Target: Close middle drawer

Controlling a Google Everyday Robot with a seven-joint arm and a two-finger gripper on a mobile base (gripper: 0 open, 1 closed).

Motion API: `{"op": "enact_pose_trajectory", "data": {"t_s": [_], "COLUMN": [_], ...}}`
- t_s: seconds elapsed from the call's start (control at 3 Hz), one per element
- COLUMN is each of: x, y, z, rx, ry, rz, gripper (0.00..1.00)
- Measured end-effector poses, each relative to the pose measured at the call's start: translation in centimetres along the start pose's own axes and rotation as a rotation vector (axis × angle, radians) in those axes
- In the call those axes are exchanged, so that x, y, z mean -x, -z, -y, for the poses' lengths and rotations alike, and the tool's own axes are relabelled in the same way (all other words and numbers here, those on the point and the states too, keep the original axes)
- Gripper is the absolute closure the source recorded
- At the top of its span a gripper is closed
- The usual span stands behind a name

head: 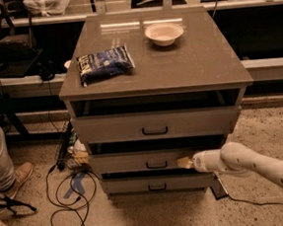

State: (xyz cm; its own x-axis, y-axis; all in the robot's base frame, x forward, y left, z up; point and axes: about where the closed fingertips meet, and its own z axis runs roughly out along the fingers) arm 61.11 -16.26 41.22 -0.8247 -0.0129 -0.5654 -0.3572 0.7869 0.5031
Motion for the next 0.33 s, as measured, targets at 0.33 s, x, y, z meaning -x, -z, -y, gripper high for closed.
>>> {"op": "enact_pose_trajectory", "data": {"t_s": [0.33], "x": [-2.02], "y": [2.8], "z": [-0.62], "rx": [-0.005], "ry": [-0.016], "rz": [-0.013], "gripper": [1.0]}}
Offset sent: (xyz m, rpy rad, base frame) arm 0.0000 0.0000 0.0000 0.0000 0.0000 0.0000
